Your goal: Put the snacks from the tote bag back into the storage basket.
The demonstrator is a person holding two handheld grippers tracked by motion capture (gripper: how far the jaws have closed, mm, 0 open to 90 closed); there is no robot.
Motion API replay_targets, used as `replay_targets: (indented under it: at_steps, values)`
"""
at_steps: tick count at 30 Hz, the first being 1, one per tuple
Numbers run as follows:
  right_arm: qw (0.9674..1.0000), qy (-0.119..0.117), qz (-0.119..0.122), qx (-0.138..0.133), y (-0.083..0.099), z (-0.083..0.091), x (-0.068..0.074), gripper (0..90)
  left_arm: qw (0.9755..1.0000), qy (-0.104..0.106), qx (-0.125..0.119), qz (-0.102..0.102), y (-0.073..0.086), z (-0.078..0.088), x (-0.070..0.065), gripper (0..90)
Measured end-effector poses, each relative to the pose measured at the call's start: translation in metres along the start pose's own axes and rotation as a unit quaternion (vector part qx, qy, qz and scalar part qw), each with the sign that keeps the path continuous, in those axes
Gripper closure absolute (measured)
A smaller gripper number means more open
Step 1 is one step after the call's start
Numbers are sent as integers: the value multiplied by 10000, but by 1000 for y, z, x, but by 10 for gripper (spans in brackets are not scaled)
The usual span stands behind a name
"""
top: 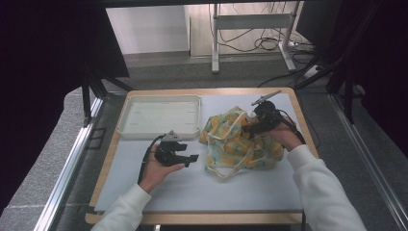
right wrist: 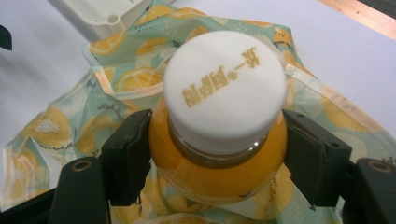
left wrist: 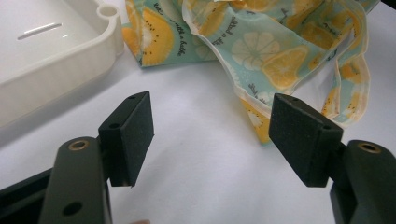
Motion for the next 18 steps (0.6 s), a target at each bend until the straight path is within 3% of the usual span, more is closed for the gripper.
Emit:
replay_targets:
  at_steps: [7, 18]
  values:
    - [9998, 114, 60, 142, -1, -6, 3, 288, 10000, 9, 19, 1, 1, -1, 0, 312]
    - [9999, 99, 91, 100, -4, -3, 3, 300, 10000, -4, -10, 42, 1, 1, 3, 318]
Point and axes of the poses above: each handheld gripper's, and its own axes: z roughly backward along the jaws, y roughly out of its underside, x roughly to its left, the point moved 2 cm from there along -z, roughly forward along the jaws, and after that the axes turned 5 degrees about z, right-handed, at the moved point
